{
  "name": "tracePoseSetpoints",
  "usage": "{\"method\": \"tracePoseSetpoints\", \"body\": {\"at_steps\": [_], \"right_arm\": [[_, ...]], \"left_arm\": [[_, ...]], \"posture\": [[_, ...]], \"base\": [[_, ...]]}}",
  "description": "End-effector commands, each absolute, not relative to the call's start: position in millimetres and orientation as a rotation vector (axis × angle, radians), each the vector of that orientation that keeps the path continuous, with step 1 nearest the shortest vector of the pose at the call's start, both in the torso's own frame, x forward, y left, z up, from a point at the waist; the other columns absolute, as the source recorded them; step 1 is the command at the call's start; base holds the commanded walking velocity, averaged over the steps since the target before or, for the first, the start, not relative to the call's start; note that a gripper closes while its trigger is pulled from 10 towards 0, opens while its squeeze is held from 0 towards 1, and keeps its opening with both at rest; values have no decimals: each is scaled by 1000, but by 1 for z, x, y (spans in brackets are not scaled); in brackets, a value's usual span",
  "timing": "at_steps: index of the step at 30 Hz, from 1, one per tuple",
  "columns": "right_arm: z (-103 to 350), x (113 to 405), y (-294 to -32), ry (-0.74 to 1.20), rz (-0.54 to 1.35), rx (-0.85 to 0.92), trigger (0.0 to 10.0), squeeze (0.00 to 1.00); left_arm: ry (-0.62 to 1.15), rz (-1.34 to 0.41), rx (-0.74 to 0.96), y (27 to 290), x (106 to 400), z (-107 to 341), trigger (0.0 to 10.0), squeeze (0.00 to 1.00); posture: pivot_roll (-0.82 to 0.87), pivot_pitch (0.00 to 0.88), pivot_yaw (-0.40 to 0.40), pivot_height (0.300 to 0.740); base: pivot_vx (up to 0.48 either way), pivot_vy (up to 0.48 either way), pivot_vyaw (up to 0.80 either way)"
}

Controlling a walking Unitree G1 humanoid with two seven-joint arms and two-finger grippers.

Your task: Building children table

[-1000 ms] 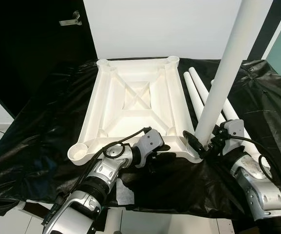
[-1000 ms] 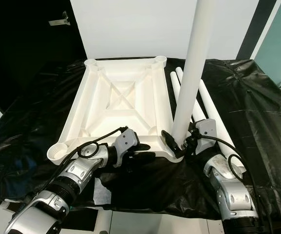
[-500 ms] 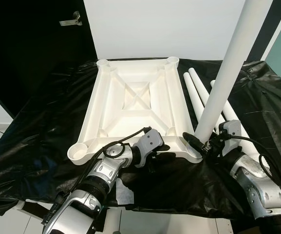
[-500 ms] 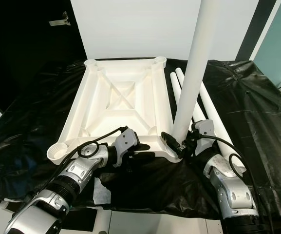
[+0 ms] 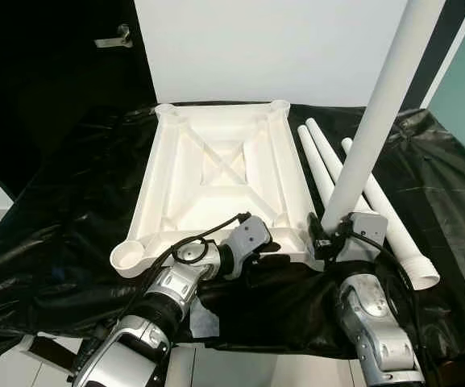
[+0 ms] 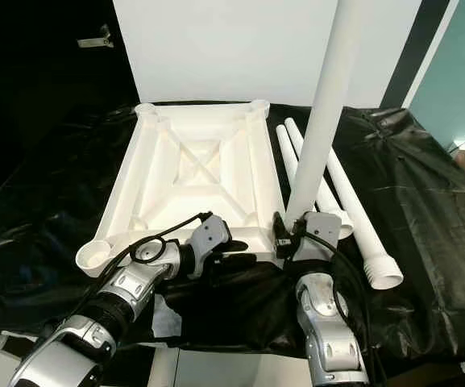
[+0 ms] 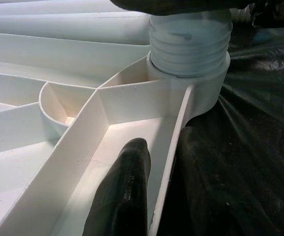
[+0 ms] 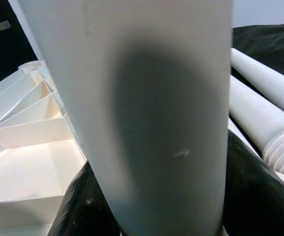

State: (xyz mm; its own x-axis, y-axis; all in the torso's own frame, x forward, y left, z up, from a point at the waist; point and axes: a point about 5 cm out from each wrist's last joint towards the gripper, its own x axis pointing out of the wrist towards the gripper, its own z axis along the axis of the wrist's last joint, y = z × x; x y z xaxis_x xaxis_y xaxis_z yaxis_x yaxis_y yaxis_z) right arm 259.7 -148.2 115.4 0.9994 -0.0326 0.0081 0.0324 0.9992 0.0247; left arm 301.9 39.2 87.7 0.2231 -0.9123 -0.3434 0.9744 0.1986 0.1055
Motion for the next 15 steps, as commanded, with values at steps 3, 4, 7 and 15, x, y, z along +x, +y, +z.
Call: {"method": "tracePoseSetpoints", "body": {"at_steps": [3, 4, 7, 15], "right_arm": [[95, 256, -168, 97, -144, -19, 10000, 0], [95, 256, -168, 97, -144, -19, 10000, 0], [102, 257, -166, 54, -90, -32, 10000, 1000], [116, 265, -185, -8, 142, -218, 10000, 0]], "left_arm": [[397, -1410, 354, 52, 284, 56, 10000, 0], [397, -1410, 354, 52, 284, 56, 10000, 0], [398, -1412, 351, 52, 283, 56, 10000, 0], [400, -1403, 341, 51, 285, 56, 10000, 0]], "posture": [[-64, 0, 33, 740], [-64, 0, 33, 740], [-65, 0, 32, 740], [-77, 3, 23, 740]], "base": [[0, 0, 0], [0, 0, 0], [0, 0, 0], [0, 0, 0]]}}
